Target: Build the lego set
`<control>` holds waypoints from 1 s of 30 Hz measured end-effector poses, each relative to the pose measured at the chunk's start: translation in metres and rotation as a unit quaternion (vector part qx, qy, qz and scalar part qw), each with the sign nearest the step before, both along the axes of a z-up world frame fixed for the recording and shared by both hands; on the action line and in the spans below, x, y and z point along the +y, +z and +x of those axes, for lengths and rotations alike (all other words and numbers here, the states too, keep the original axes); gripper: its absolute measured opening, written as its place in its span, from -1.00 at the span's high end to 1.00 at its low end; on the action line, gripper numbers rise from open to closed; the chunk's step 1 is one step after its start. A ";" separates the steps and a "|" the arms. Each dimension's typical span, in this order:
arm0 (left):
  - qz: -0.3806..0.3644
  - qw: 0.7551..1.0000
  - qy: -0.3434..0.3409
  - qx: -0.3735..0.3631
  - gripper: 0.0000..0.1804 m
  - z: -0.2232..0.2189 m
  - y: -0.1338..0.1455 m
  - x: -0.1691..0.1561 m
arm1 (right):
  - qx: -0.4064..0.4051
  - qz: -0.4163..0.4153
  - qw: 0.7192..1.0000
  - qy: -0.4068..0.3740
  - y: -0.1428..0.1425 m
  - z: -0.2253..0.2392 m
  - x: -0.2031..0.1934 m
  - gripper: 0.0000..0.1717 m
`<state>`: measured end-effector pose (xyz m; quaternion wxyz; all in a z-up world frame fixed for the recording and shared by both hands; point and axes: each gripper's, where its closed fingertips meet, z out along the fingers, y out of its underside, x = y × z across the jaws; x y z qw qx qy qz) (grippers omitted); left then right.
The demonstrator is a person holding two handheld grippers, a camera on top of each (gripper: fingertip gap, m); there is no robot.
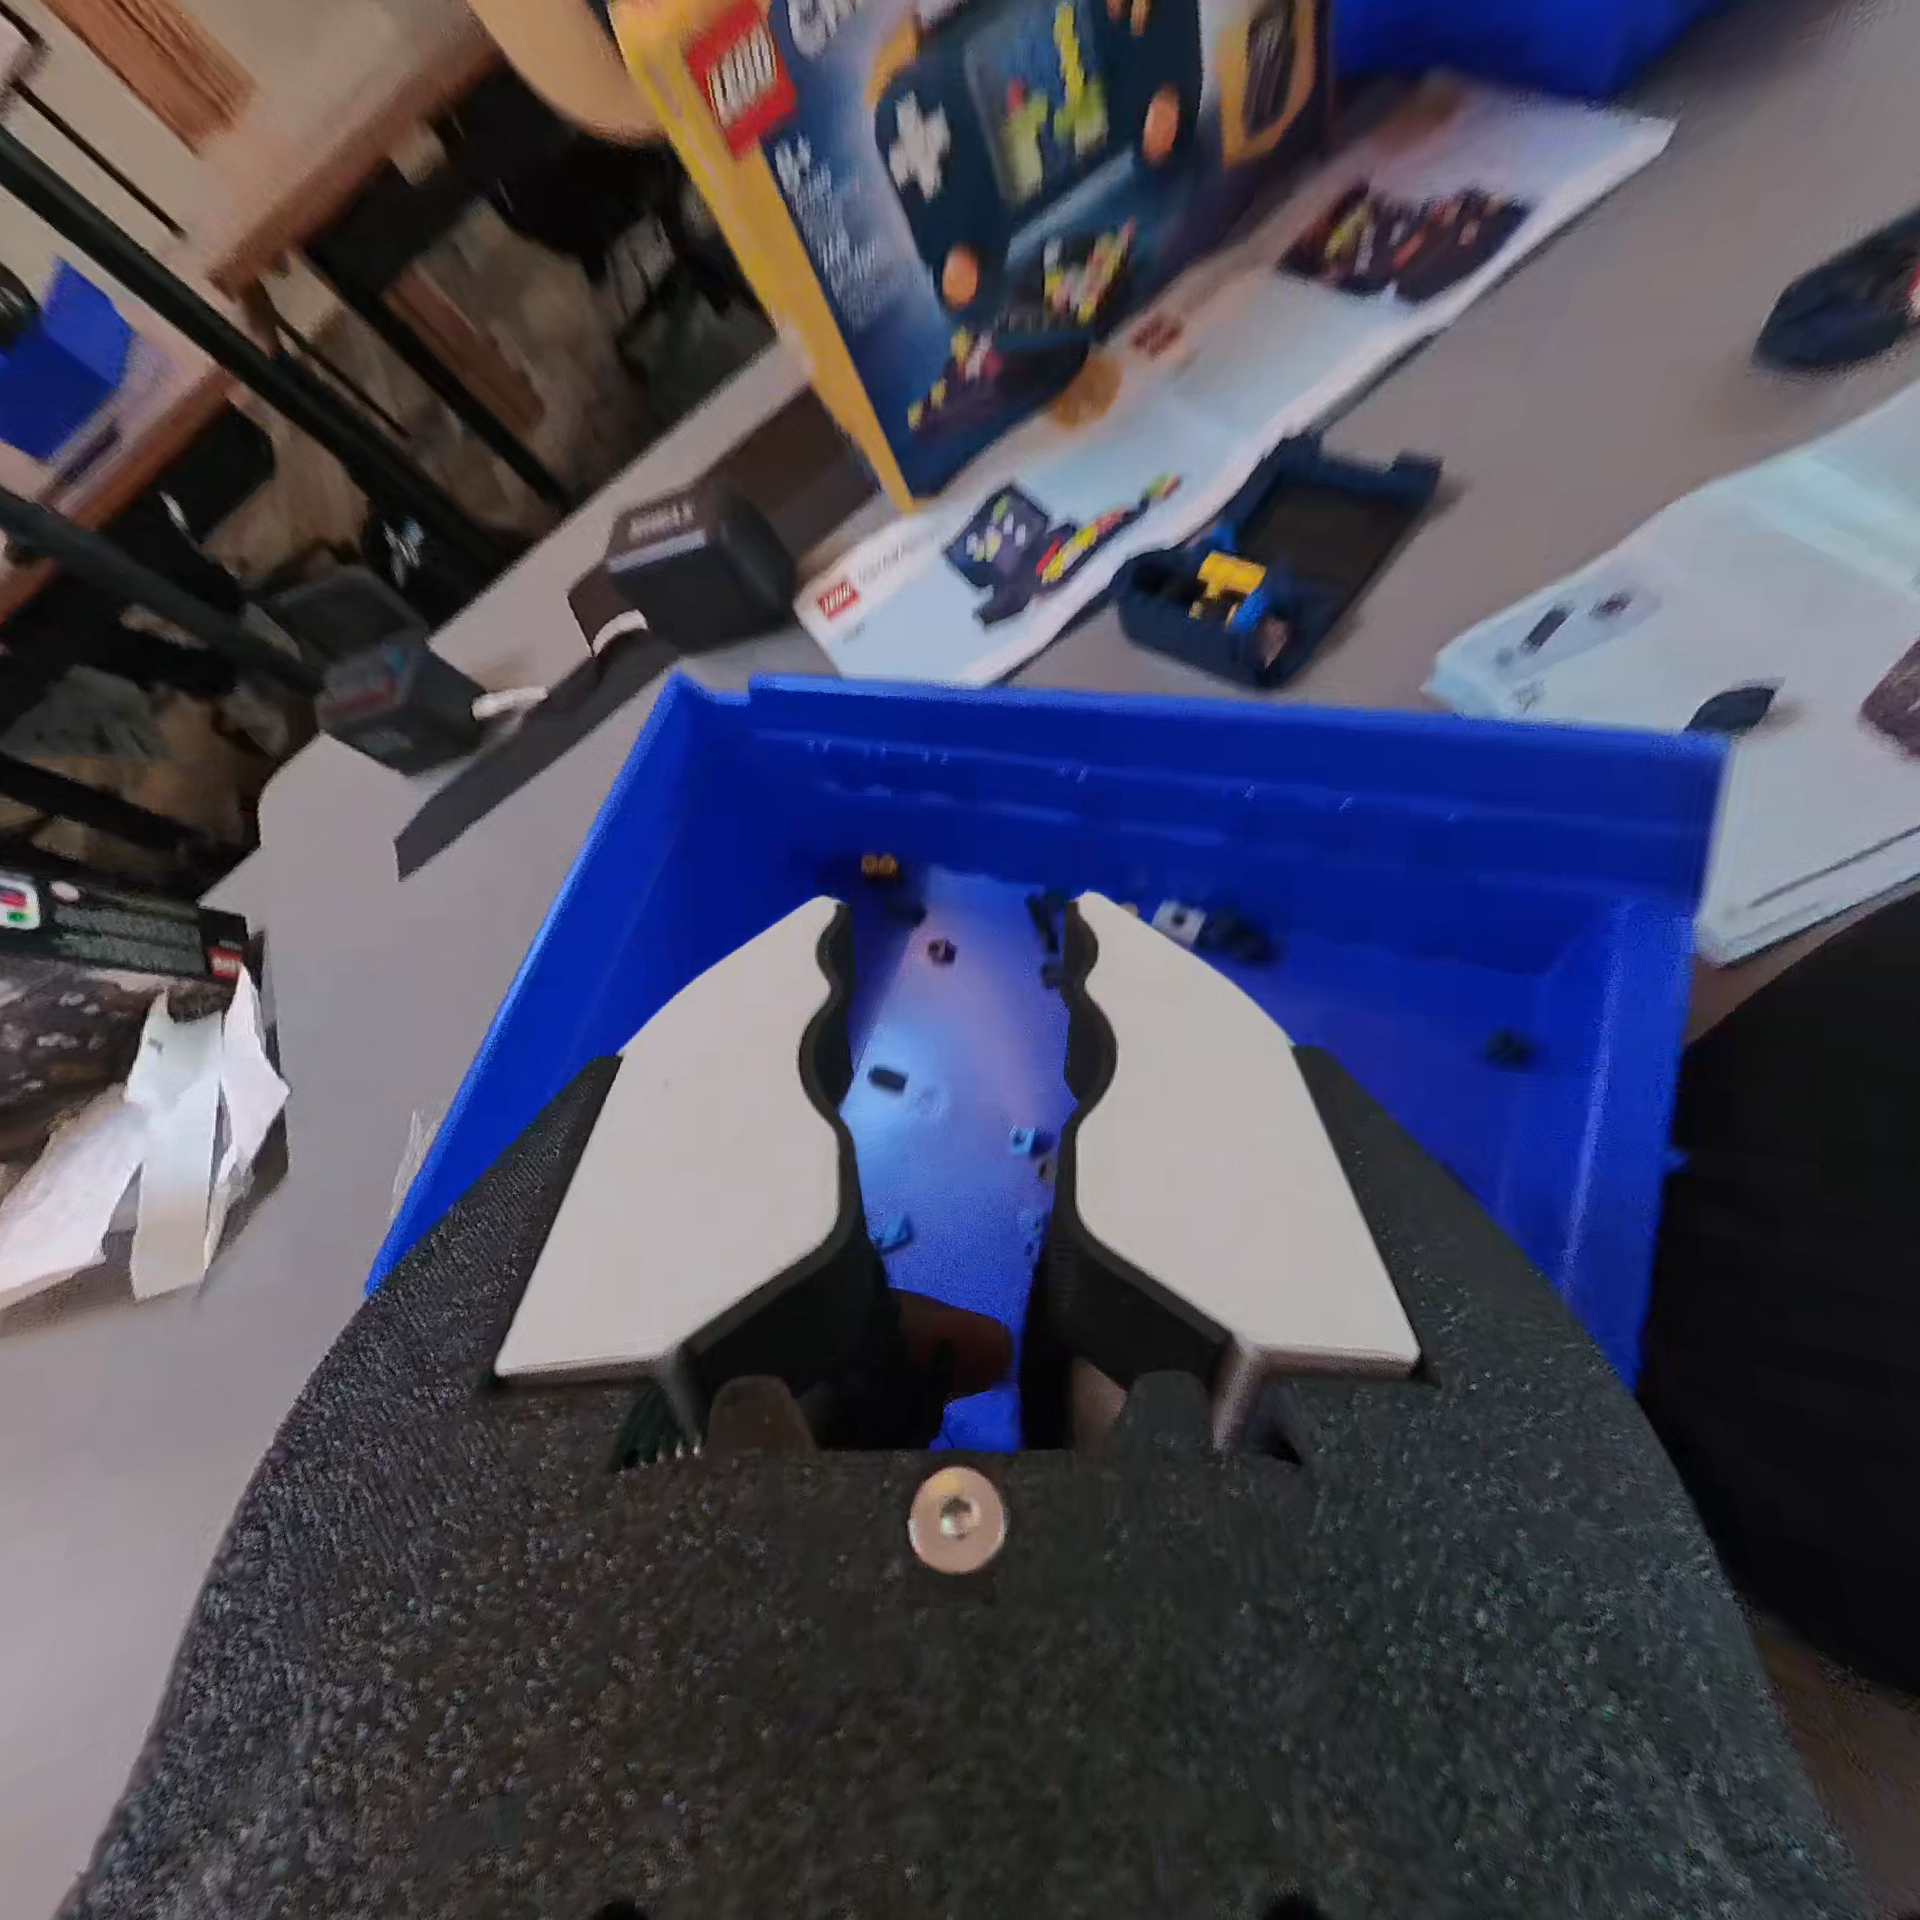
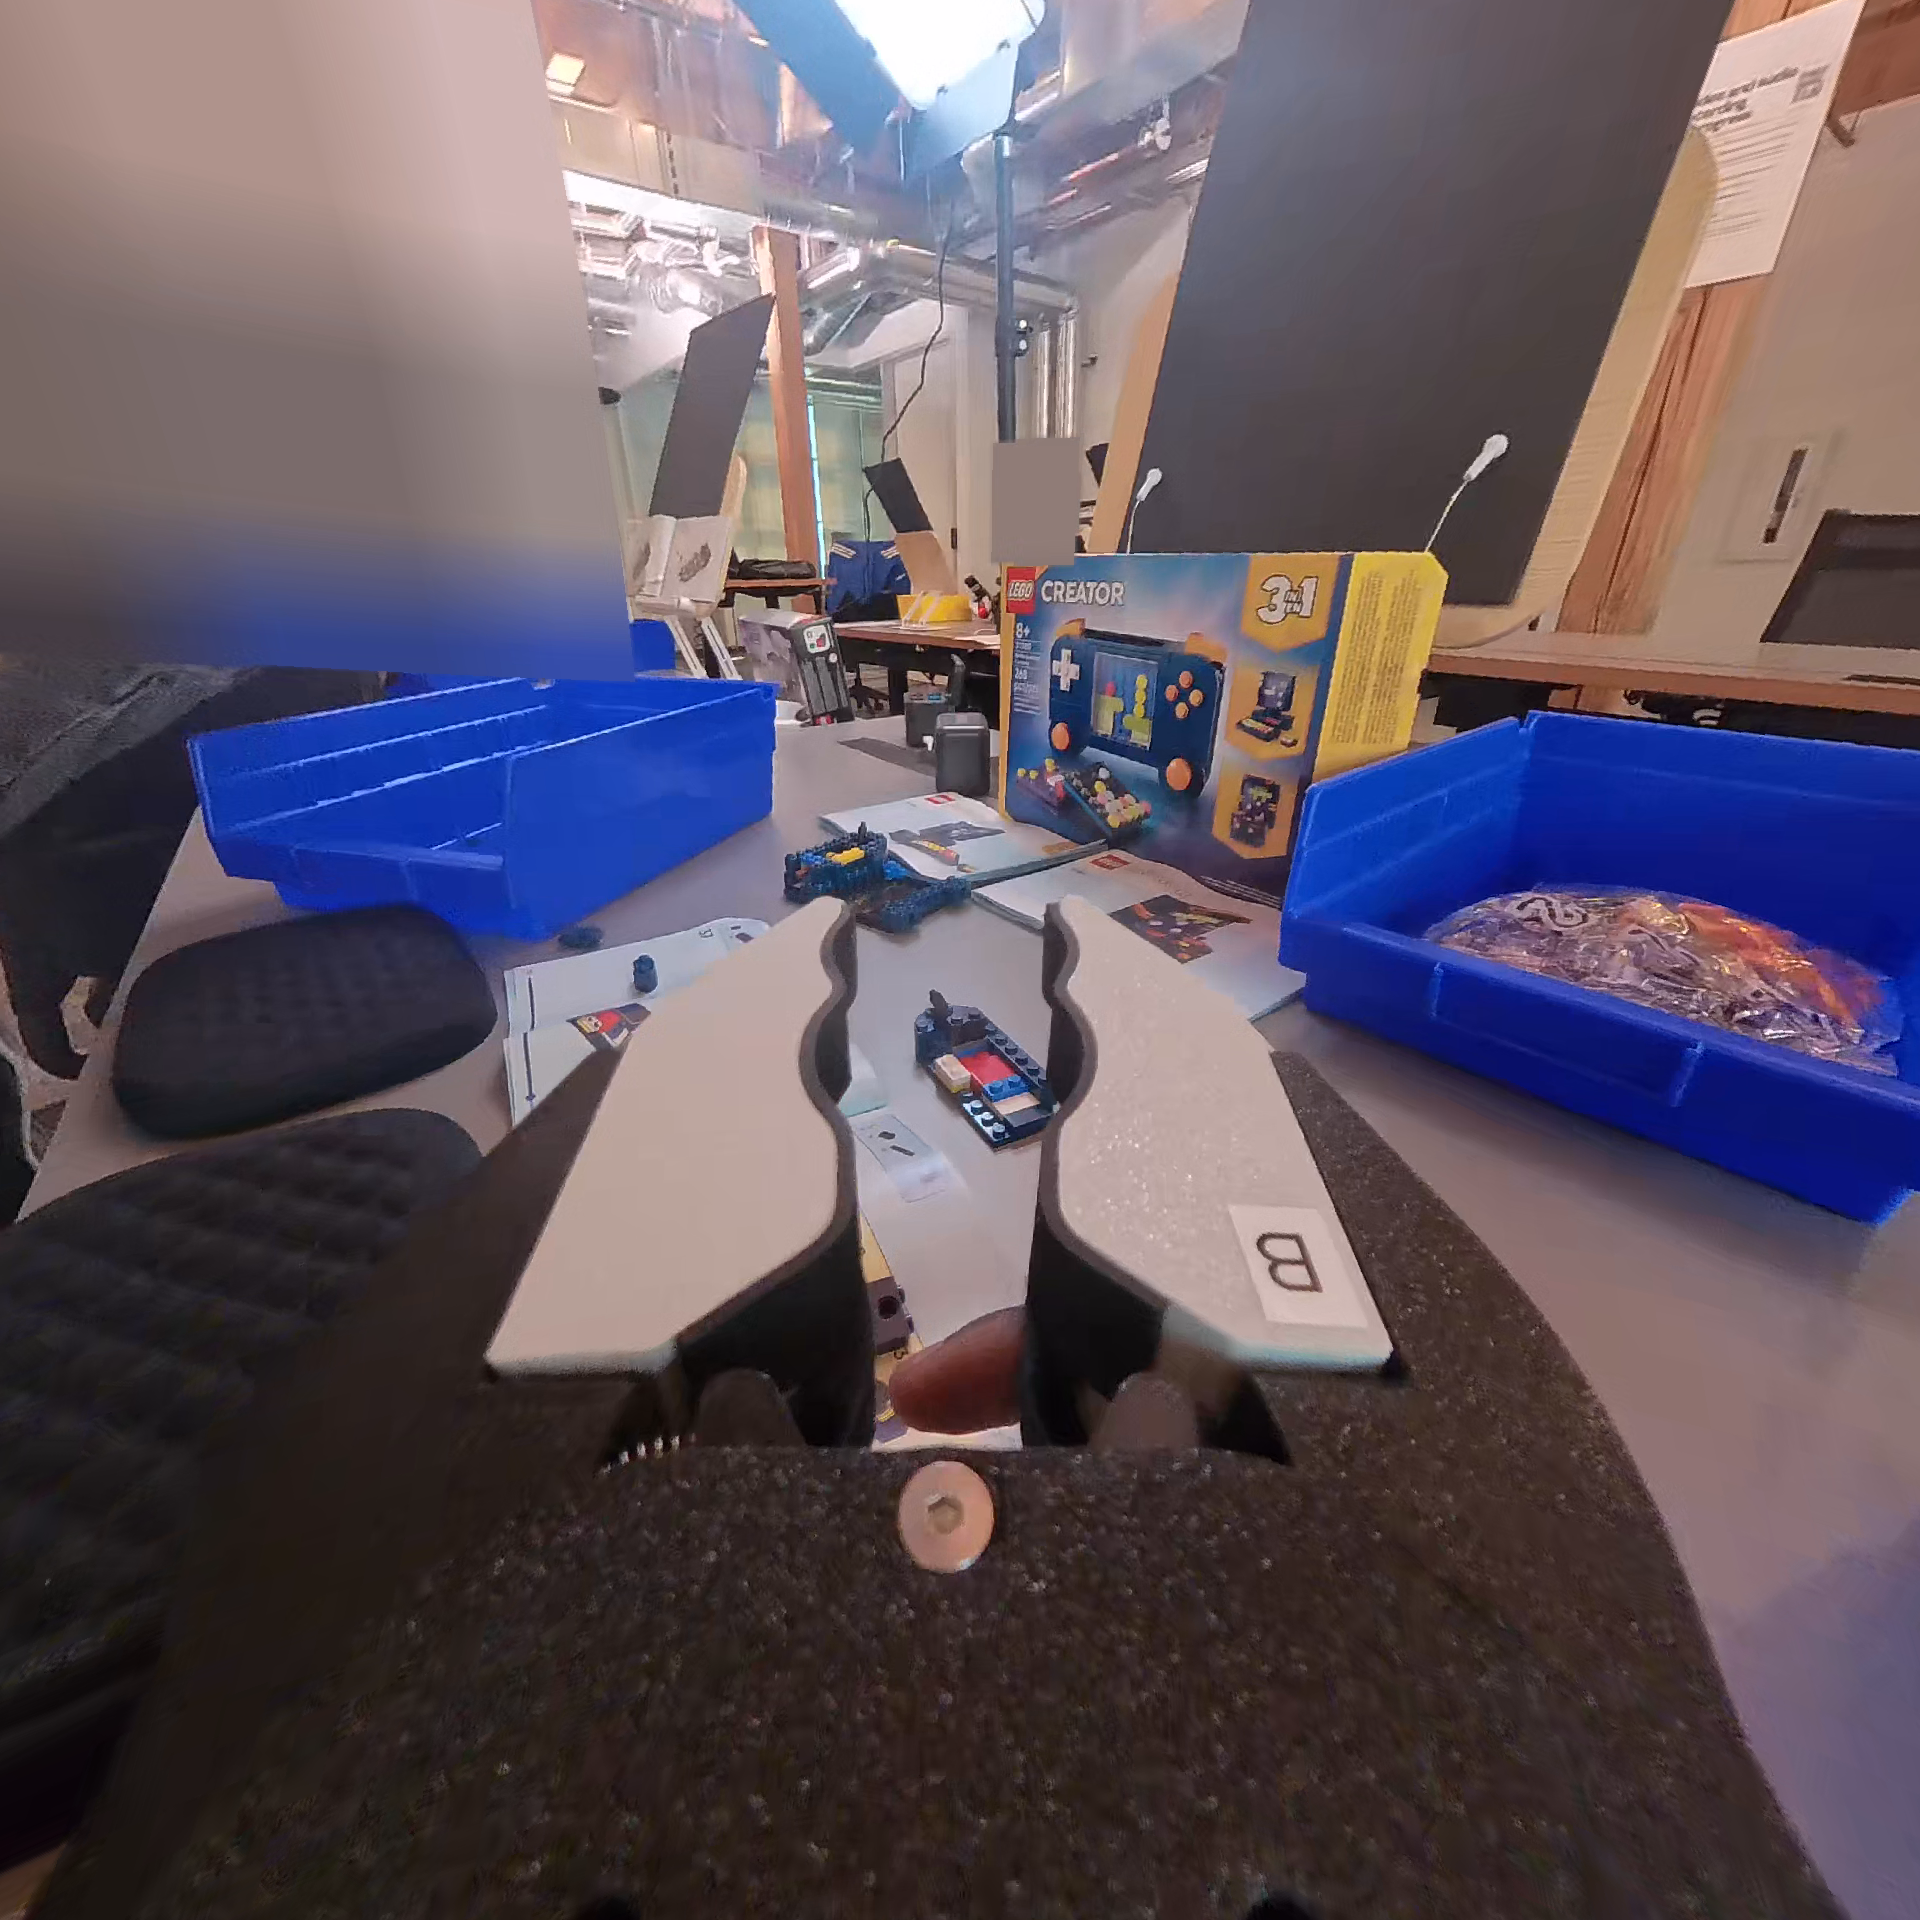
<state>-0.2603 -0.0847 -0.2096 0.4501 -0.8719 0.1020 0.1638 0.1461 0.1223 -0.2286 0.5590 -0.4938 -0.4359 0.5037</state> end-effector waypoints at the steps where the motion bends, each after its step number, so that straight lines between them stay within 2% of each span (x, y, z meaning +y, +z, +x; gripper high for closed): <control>1: -0.036 0.999 0.002 0.005 0.57 -0.010 -0.008 -0.001 | -0.004 0.004 1.000 0.000 -0.001 -0.001 -0.001 0.61; 4: -0.135 0.991 -0.018 0.011 0.53 -0.028 -0.034 -0.002 | -0.030 0.021 0.999 -0.005 -0.008 -0.004 -0.002 0.61; 6: -0.171 0.984 -0.050 -0.006 0.55 -0.029 -0.047 0.004 | -0.045 0.028 0.999 -0.005 -0.013 -0.007 -0.003 0.61; 11: -0.160 0.980 -0.109 -0.039 0.60 -0.039 -0.075 0.052 | -0.067 0.035 0.997 0.004 -0.020 -0.012 -0.006 0.60; 15: -0.179 0.979 -0.078 -0.062 0.60 -0.069 -0.107 0.082 | -0.071 0.043 0.997 -0.006 -0.022 -0.011 -0.003 0.61; 18: -0.201 0.973 -0.059 -0.102 0.62 -0.077 -0.128 0.089 | -0.070 0.043 0.997 -0.015 -0.022 -0.009 0.000 0.63; 21: -0.196 0.973 -0.048 -0.108 0.61 -0.086 -0.135 0.096 | -0.073 0.044 0.996 -0.015 -0.023 -0.010 0.000 0.64; 26: -0.202 0.971 -0.073 -0.105 0.72 -0.089 -0.142 0.102 | -0.091 0.051 0.994 -0.010 -0.029 -0.013 -0.002 0.64; 30: -0.191 0.966 -0.095 -0.144 0.84 -0.083 -0.143 0.104 | -0.100 0.057 0.993 -0.009 -0.031 -0.015 -0.003 0.64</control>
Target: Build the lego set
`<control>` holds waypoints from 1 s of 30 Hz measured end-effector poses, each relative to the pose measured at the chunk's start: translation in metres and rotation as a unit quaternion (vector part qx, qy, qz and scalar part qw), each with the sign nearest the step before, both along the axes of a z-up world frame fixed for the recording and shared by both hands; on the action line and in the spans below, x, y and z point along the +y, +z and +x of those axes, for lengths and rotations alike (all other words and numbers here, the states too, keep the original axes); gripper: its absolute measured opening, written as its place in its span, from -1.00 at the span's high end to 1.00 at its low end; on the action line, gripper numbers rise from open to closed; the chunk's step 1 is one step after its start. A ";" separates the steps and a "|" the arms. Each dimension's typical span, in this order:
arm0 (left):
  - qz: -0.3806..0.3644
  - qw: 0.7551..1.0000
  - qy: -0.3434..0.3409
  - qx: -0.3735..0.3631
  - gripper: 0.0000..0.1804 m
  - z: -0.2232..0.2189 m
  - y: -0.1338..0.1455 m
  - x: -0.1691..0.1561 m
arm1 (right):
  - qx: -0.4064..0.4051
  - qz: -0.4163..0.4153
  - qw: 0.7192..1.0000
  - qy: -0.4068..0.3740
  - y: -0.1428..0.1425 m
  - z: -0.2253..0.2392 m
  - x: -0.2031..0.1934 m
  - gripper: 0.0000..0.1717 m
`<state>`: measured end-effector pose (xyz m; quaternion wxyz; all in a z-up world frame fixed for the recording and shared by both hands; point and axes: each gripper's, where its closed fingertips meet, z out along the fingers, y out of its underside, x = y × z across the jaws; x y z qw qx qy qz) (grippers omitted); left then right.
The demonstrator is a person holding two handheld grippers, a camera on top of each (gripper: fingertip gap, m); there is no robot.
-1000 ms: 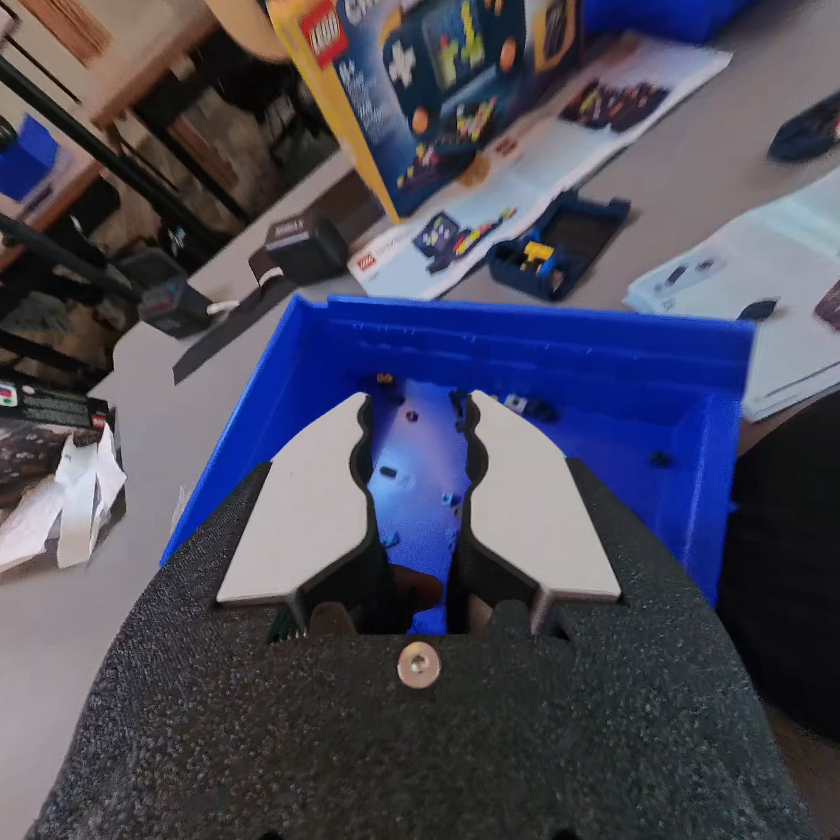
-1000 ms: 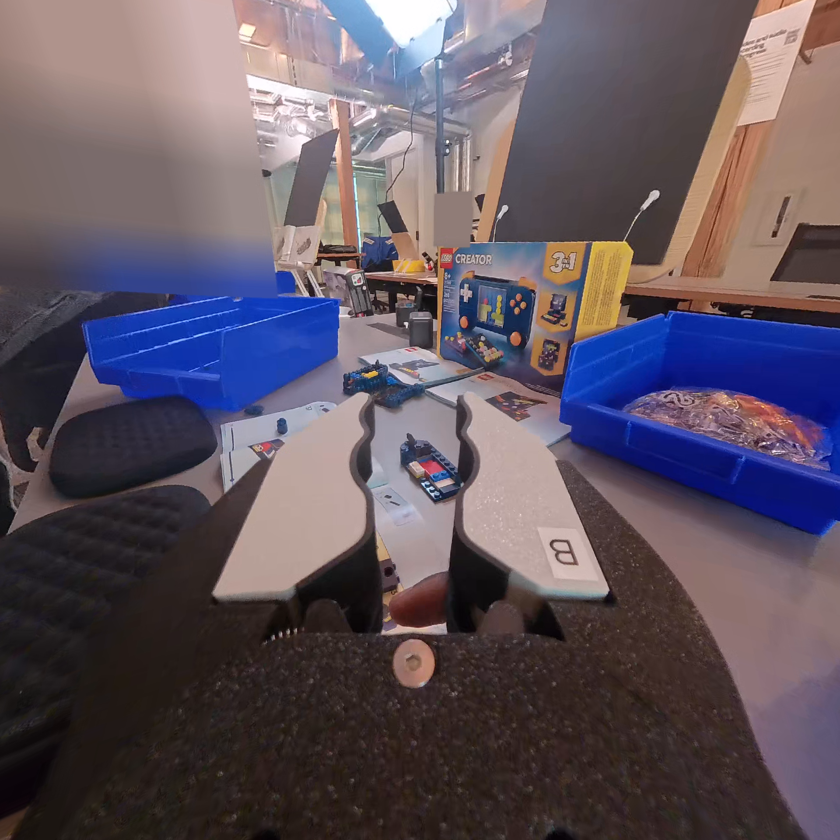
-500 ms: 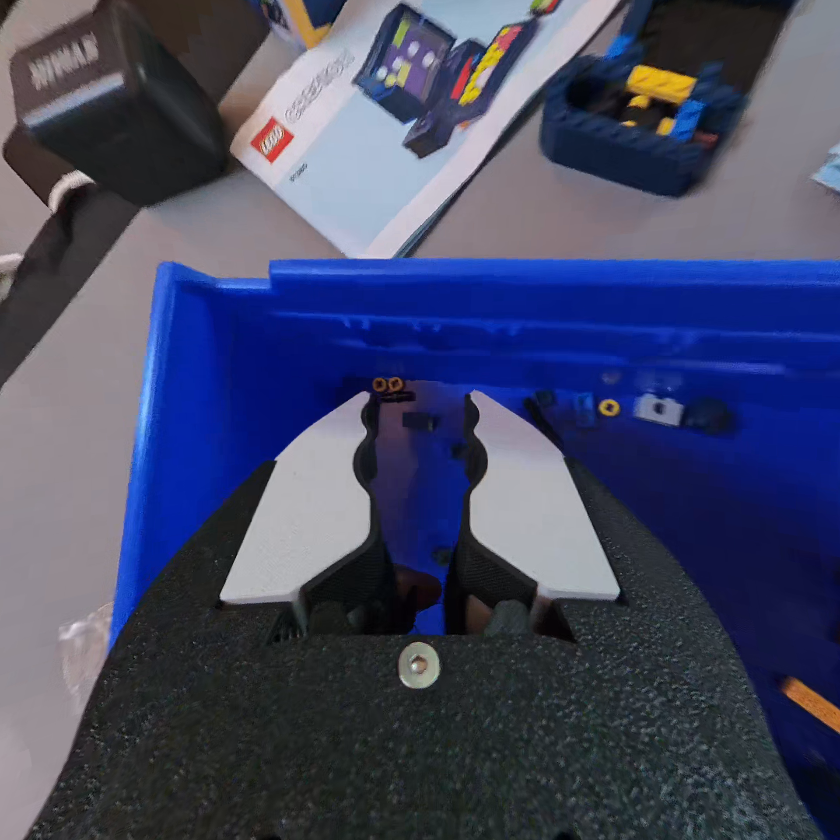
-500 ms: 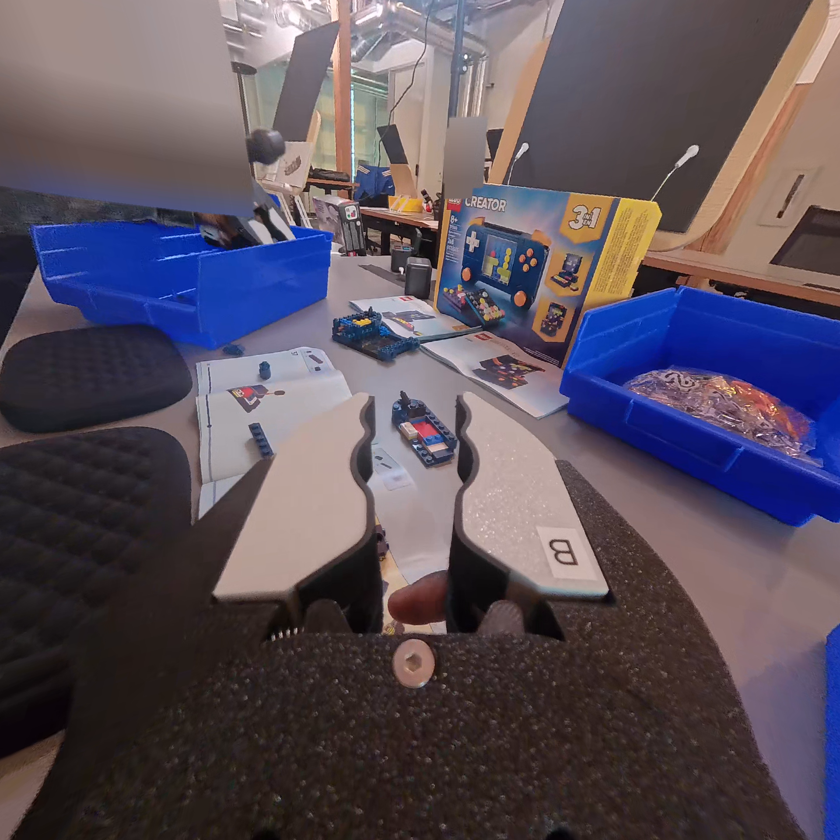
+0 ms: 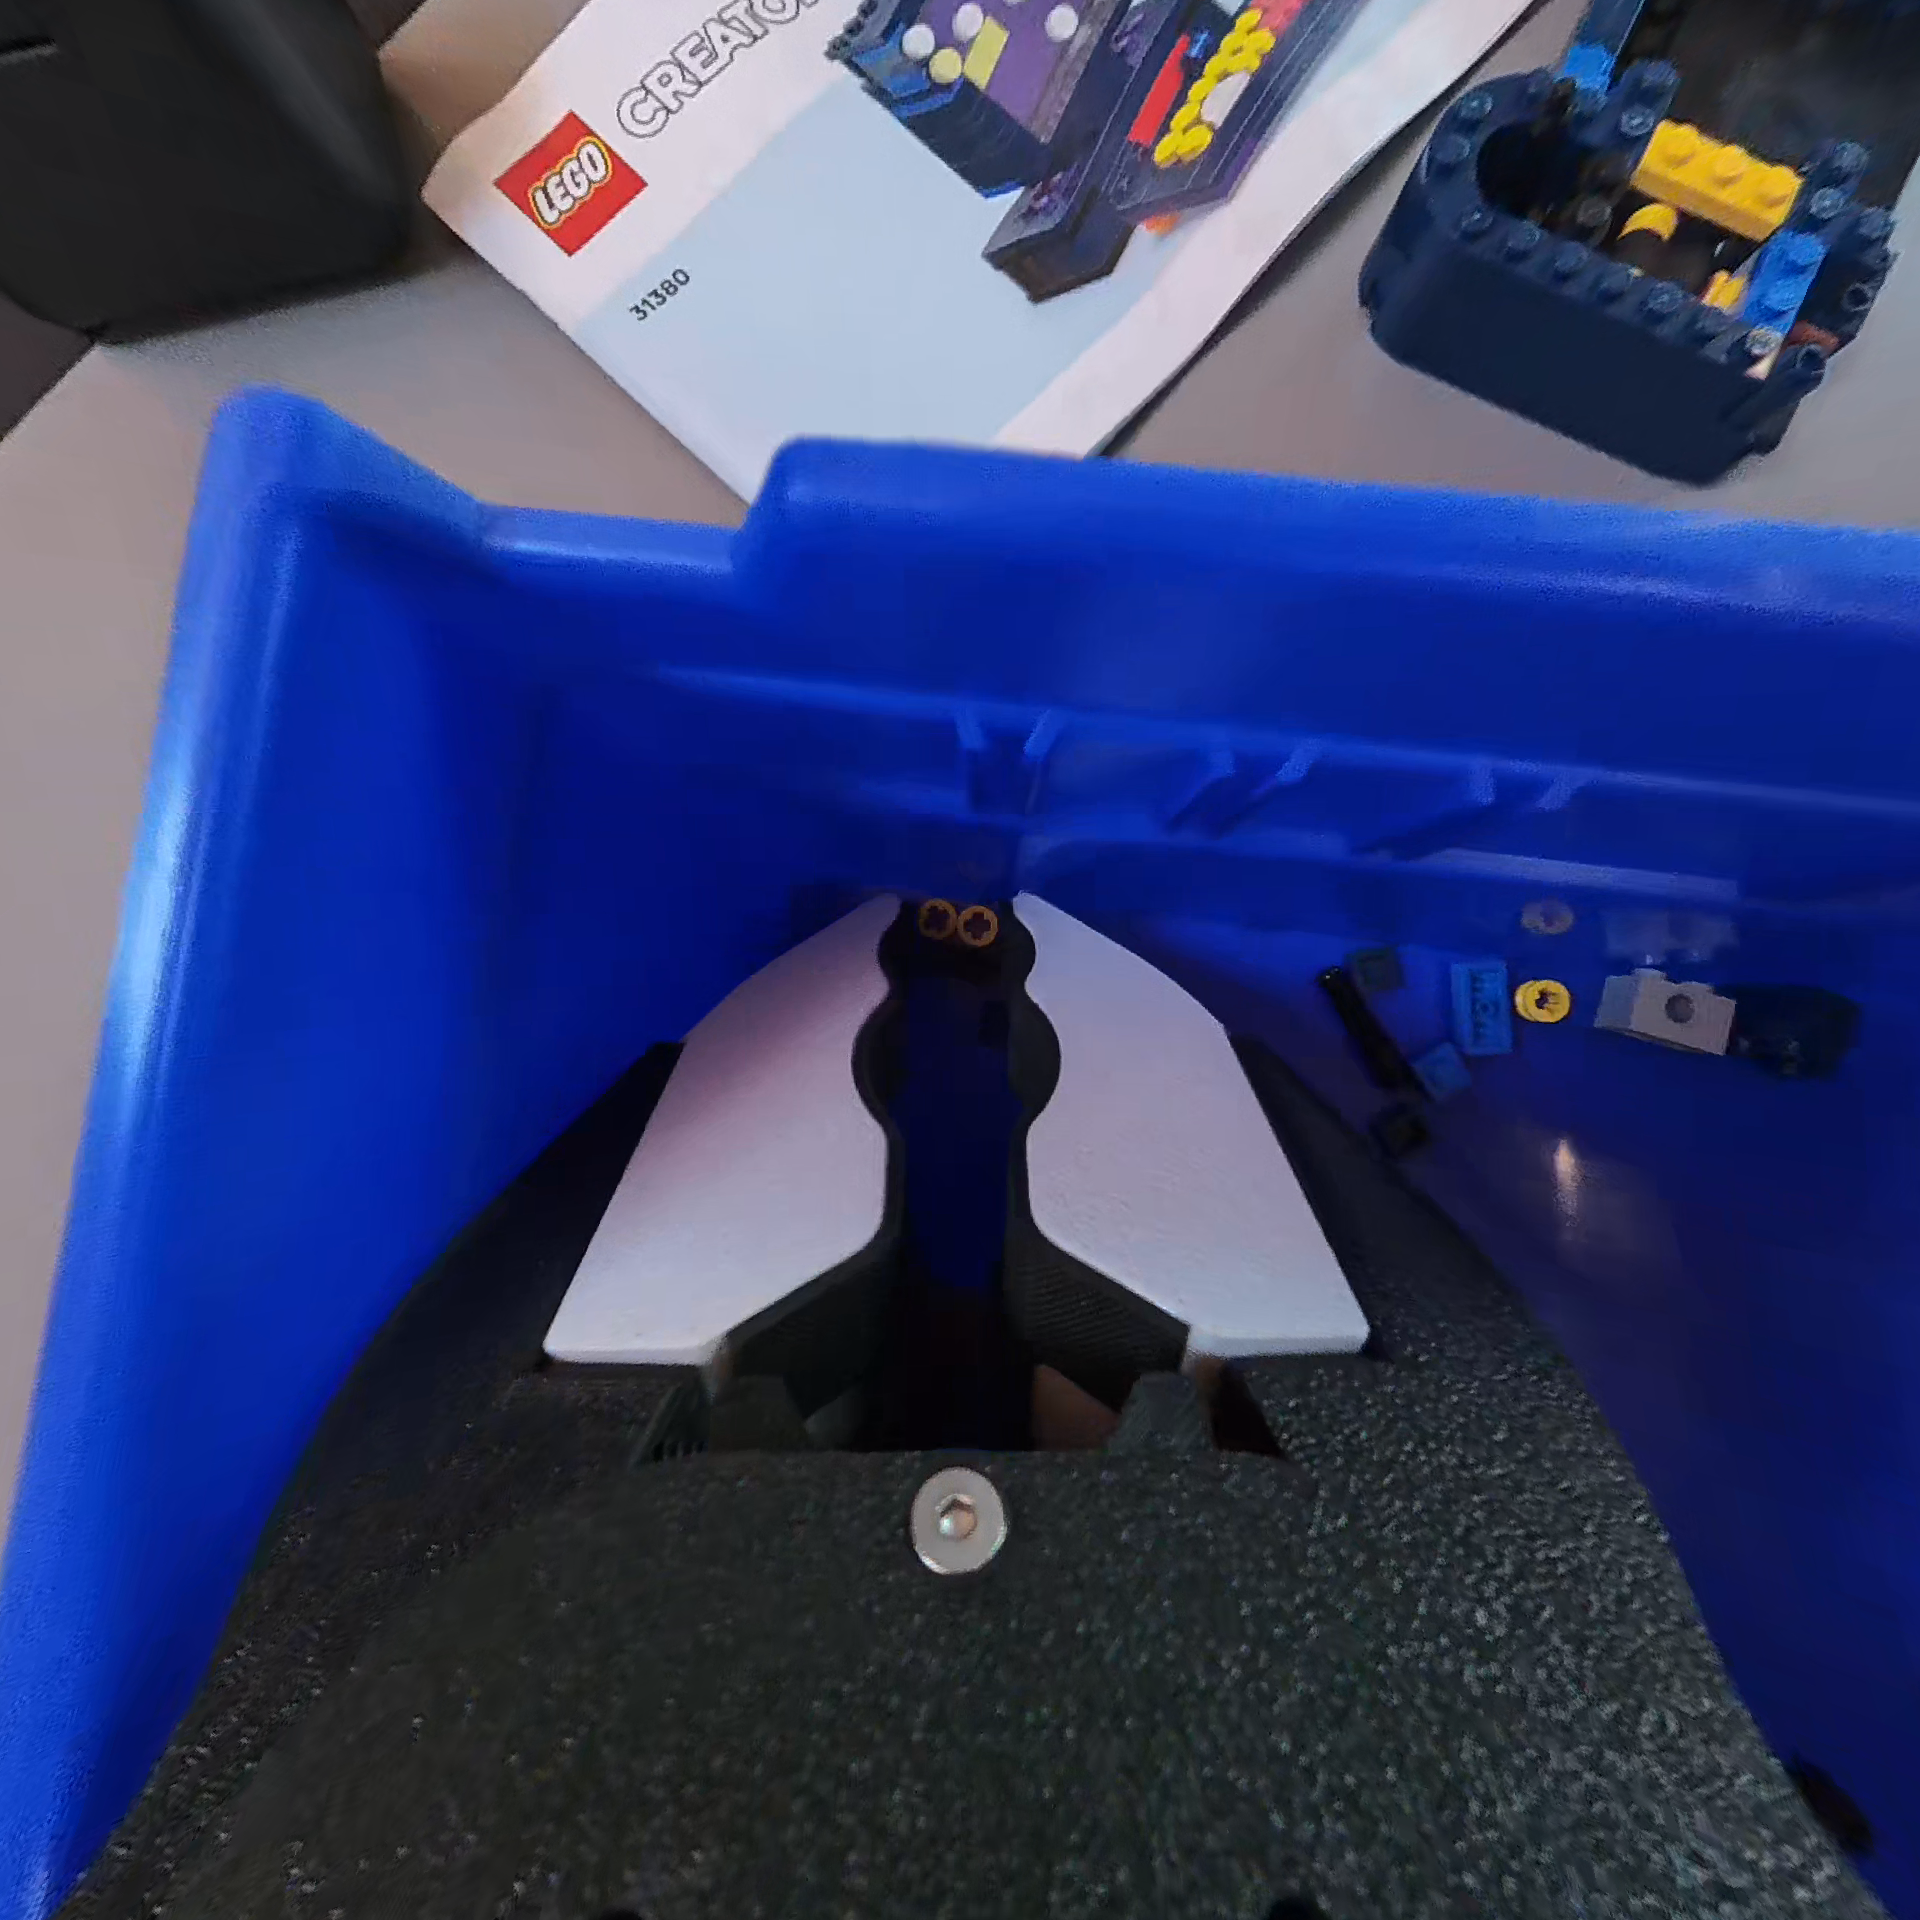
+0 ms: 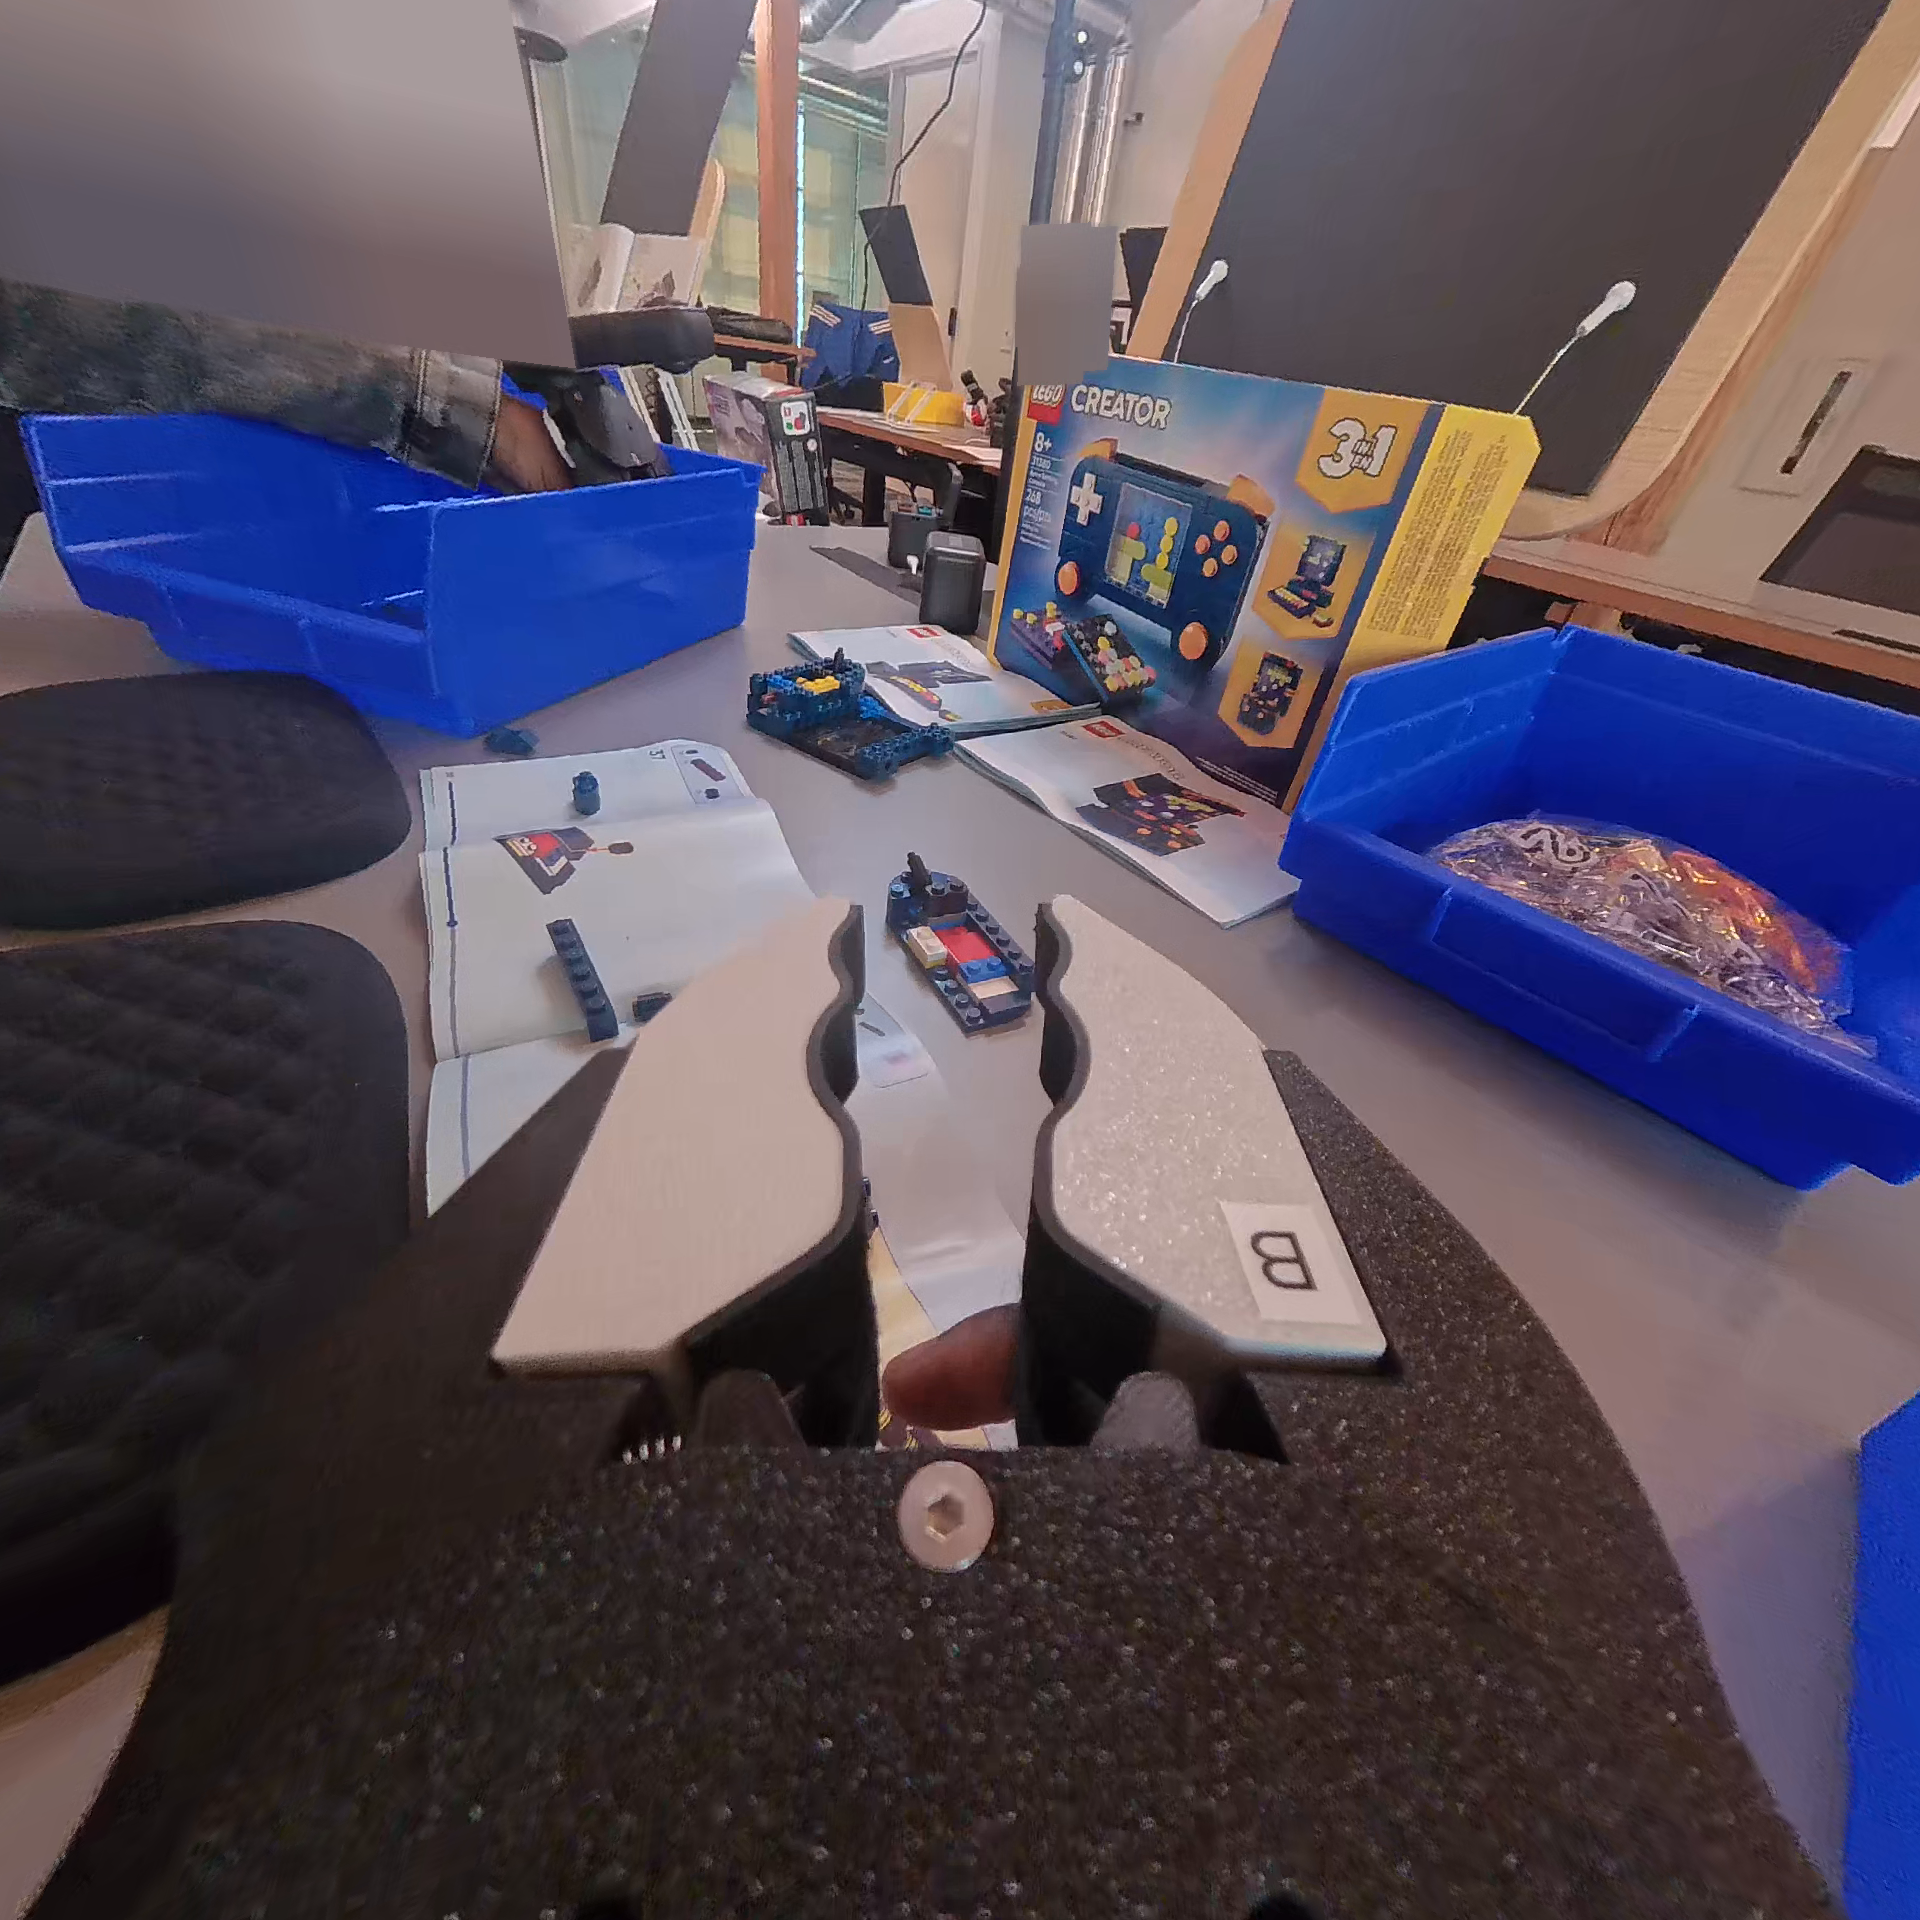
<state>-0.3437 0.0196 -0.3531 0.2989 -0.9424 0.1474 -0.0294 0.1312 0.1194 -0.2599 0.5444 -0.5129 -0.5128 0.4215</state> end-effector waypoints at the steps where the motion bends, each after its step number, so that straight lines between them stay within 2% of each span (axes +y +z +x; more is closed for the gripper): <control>1: 0.006 1.000 -0.007 0.003 0.84 0.000 0.000 0.000 | -0.002 0.001 1.000 0.000 -0.001 0.000 0.000 0.64; 6: -0.002 1.000 0.001 -0.001 0.84 0.001 0.000 -0.002 | -0.008 0.011 1.000 -0.001 -0.002 -0.001 -0.001 0.64; 10: -0.009 0.999 -0.010 0.036 0.84 0.002 0.006 -0.013 | 0.000 0.011 1.000 -0.001 0.001 0.001 -0.001 0.64; 13: 0.034 0.998 -0.019 0.058 0.84 0.011 0.031 -0.018 | 0.003 0.012 1.000 -0.002 0.002 0.001 -0.001 0.64; 15: 0.081 0.993 -0.031 0.078 0.93 0.024 0.055 -0.022 | 0.001 0.012 1.000 -0.002 0.002 0.001 -0.001 0.64; 18: 0.144 0.982 -0.054 0.111 0.94 0.049 0.089 -0.029 | -0.003 0.013 1.000 0.001 0.000 0.000 -0.002 0.64; 19: 0.145 0.980 -0.058 0.121 0.94 0.056 0.093 -0.033 | -0.003 0.013 1.000 0.001 0.000 -0.001 -0.002 0.64; 24: 0.072 0.978 -0.066 0.182 0.89 0.046 0.077 -0.056 | 0.002 0.017 1.000 0.006 0.003 -0.001 -0.005 0.64; 27: -0.002 0.986 -0.066 0.152 0.83 0.034 0.057 -0.074 | 0.004 0.020 1.000 0.008 0.004 -0.001 -0.007 0.64; 30: -0.066 0.986 -0.104 0.109 0.78 0.042 0.038 -0.090 | -0.003 0.023 1.000 0.009 0.002 -0.001 -0.007 0.64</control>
